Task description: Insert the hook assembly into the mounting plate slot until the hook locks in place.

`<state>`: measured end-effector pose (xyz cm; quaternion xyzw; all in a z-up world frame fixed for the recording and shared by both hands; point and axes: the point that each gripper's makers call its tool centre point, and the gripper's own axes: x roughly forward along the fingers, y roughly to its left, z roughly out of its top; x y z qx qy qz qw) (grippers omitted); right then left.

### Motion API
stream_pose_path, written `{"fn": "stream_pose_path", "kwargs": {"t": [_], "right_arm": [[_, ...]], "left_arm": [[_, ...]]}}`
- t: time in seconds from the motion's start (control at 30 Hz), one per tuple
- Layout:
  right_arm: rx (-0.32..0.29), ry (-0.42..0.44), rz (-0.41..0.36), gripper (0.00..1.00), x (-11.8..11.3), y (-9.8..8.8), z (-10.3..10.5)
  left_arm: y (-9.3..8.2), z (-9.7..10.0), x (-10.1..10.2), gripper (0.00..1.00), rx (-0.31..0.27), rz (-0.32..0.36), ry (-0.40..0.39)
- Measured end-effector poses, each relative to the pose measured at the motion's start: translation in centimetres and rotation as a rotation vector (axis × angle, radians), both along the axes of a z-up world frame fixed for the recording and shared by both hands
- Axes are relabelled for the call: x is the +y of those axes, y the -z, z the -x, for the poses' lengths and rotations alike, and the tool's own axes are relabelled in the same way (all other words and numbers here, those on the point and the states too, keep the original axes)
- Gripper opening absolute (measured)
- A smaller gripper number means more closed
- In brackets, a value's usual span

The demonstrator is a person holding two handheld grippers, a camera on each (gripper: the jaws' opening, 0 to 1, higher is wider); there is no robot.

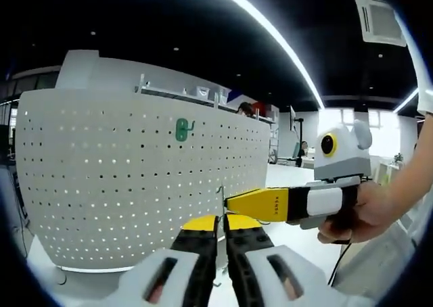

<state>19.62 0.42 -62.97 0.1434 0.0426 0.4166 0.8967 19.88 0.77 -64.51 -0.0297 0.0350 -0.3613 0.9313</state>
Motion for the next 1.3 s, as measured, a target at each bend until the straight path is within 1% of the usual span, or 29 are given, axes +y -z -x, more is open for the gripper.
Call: {"fn": "stream_pose_path", "kwargs": {"t": [0.07, 0.13, 0.2, 0.23, 0.27, 0.33, 0.47, 0.5, 0.6, 0.77, 0.8, 0.87, 0.93, 0.97, 1.0, 1.07, 1.23, 1.3], "right_arm": [[0.003, 0.003, -0.006, 0.01, -0.1, 0.0, -0.1], [0.007, 0.01, -0.016, 0.01, -0.3, -0.1, -0.1], [0.009, 0.013, -0.018, 0.01, -0.4, -0.1, -0.2], [0.008, 0.014, -0.018, 0.01, -0.5, -0.2, -0.2], [0.011, 0.014, -0.021, 0.01, -0.5, -0.2, -0.2], [0.012, 0.013, -0.024, 0.01, -0.5, -0.2, -0.2], [0.015, 0.014, -0.028, 0.01, -0.5, -0.2, -0.2], [0.014, 0.014, -0.028, 0.01, -0.5, -0.2, -0.2], [0.015, 0.014, -0.029, 0.01, -0.5, -0.2, -0.2], [0.005, 0.017, -0.013, 0.01, -0.5, -0.2, -0.2], [-0.03, 0.02, 0.028, 0.01, -0.5, -0.4, -0.2], [-0.071, 0.04, 0.117, 0.01, -0.6, -0.2, -0.2], [-0.119, 0.062, 0.175, 0.01, -0.5, -0.5, -0.2], [-0.134, 0.076, 0.222, 0.01, -0.7, -0.3, -0.3], [-0.146, 0.078, 0.251, 0.01, -0.7, -0.2, -0.3], [-0.141, 0.088, 0.233, 0.01, -0.7, -0.4, -0.3], [-0.132, 0.104, 0.223, 0.01, -1.3, -0.4, -0.7], [-0.125, 0.122, 0.203, 0.01, -1.9, -0.7, -1.2]], "left_arm": [[0.0, 0.0, 0.0, 0.05, -0.009, -0.018, 0.005], [0.1, 0.0, -0.1, 0.15, -0.012, -0.029, 0.012], [0.4, -0.1, 0.0, 0.26, -0.007, -0.043, 0.002], [0.5, -0.1, -0.1, 0.28, -0.003, -0.044, 0.005], [0.8, -0.1, -0.1, 0.32, 0.013, -0.042, 0.007], [1.1, -0.1, -0.3, 0.42, 0.028, -0.05, 0.005], [1.5, -0.3, -0.2, 0.61, 0.034, -0.056, -0.004], [1.5, -0.3, -0.2, 0.63, 0.036, -0.056, -0.004], [1.8, -0.4, 0.0, 0.67, 0.05, -0.058, -0.01], [1.9, -0.3, 0.2, 0.67, 0.059, -0.056, -0.014], [1.9, -0.3, 0.2, 0.67, 0.058, -0.056, -0.015], [1.9, -0.3, 0.2, 0.67, 0.059, -0.057, -0.015], [2.0, -0.3, 0.2, 0.67, 0.06, -0.06, -0.015], [2.0, -0.3, 0.2, 0.67, 0.062, -0.058, -0.014], [2.1, -0.3, 0.2, 0.67, 0.065, -0.058, -0.013], [2.0, -0.3, 0.2, 0.67, 0.062, -0.058, -0.013], [2.1, -0.3, 0.1, 0.66, 0.065, -0.059, -0.011], [2.1, -0.2, 0.2, 0.66, 0.066, -0.06, -0.011]]}}
